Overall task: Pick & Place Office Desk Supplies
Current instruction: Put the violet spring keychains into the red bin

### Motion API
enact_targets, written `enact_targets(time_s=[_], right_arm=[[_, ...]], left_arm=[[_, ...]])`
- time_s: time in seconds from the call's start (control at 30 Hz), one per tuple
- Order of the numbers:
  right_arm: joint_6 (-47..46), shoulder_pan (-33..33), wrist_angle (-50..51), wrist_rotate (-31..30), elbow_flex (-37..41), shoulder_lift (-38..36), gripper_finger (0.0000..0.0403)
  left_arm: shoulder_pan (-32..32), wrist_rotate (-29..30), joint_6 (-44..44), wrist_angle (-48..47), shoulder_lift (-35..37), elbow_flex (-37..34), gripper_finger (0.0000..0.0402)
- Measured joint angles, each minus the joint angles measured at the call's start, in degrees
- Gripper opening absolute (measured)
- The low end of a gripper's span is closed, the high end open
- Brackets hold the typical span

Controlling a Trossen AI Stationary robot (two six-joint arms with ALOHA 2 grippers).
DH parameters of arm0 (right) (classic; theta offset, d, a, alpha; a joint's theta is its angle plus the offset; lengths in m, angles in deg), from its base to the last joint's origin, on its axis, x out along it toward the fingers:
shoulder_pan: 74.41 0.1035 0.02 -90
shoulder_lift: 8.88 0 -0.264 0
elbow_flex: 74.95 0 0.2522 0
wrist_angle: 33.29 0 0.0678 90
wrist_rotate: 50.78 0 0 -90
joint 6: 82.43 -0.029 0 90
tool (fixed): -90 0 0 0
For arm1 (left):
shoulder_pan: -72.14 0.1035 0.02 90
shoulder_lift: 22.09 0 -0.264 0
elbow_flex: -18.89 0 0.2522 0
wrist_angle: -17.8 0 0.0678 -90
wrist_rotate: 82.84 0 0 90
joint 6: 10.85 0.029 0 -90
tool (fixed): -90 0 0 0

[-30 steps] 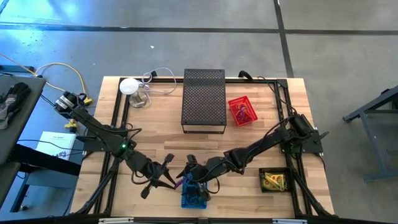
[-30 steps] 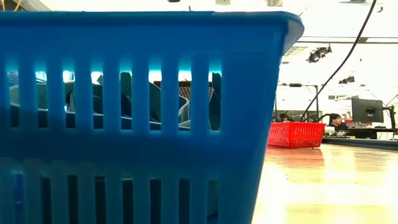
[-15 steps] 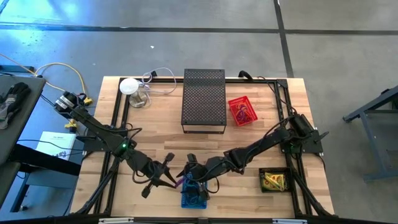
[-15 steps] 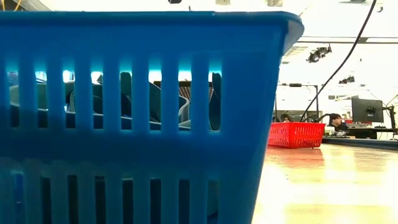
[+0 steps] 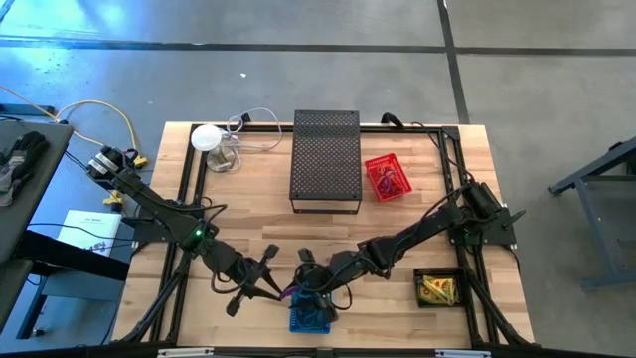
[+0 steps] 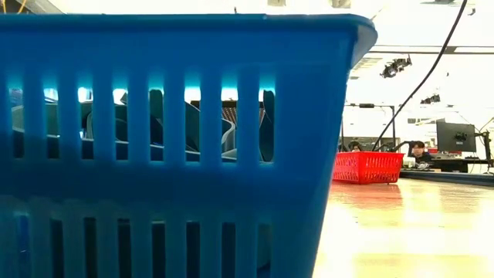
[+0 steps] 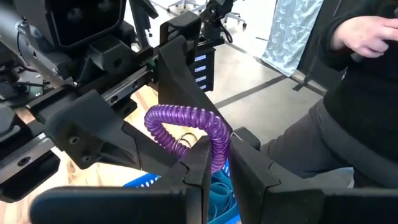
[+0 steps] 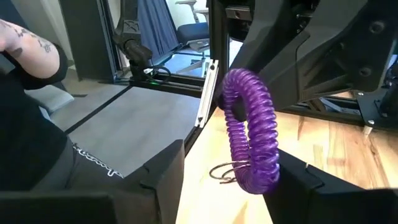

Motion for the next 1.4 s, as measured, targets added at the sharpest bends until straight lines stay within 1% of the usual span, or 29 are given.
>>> enact_targets(time_s=[0.8,0.93,1.23,1.4], right_arm=[[0.19,-0.02,1.45,-0.05,0.0,0.0,0.0173],[0.57,-0.02,1.44,-0.06,0.0,0.0,0.0154],[1.28,-0.04,1.44,-0.08,0.0,0.0,0.0078],[1.69,-0.07,1.44,-0.08,0.0,0.0,0.0067]], left_arm=[[0.37,0.0,-0.26,0.0,-0.02,0.0,0.0044],[0.37,0.0,-0.26,-0.02,-0.02,0.0,0.0044],[0.35,-0.01,-0.5,-0.04,-0.02,0.0,0.0044],[0.35,-0.02,-0.63,-0.09,-0.02,0.0,0.0044]])
